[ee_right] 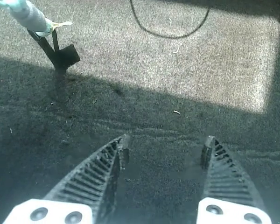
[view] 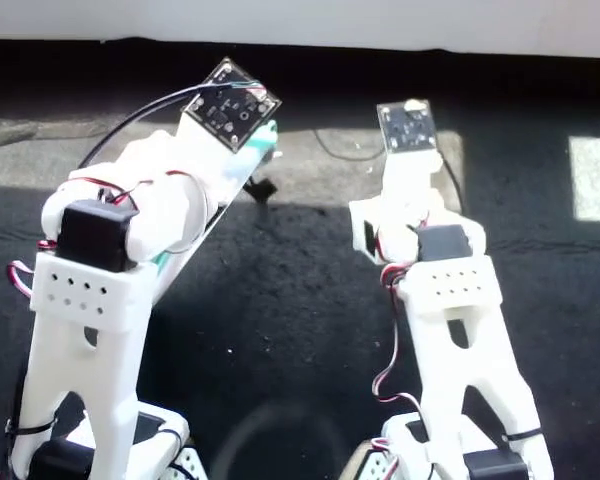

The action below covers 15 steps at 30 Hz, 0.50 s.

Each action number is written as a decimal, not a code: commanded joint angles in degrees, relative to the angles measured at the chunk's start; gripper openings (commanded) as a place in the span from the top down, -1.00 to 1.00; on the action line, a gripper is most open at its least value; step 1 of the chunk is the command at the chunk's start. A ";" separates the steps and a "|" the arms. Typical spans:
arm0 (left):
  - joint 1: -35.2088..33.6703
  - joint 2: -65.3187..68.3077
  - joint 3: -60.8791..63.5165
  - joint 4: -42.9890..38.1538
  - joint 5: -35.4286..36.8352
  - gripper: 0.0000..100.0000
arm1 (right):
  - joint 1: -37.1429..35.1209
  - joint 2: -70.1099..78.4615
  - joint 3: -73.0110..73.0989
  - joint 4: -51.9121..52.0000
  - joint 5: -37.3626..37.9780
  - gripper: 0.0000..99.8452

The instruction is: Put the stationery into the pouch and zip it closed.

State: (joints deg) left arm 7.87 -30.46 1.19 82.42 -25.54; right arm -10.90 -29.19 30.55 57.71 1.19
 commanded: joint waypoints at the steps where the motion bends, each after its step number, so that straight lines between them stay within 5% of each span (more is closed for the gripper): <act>1: -2.77 -1.80 -0.13 -2.20 -0.62 0.98 | 0.66 -0.48 -8.75 8.66 -0.70 0.52; 4: -2.95 -1.98 -0.13 -1.93 -1.76 0.98 | 0.75 -0.48 -14.81 15.78 -0.70 0.56; 8: -0.75 -2.33 -1.01 -1.93 -1.67 0.98 | 2.15 -0.48 -21.14 19.74 -0.70 1.00; 15: 6.02 -2.42 -12.26 5.10 0.79 0.98 | 9.71 -4.88 -25.45 21.58 -0.70 0.99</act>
State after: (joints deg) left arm 10.33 -30.46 -3.21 85.14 -25.54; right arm -4.04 -30.07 8.31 78.73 1.19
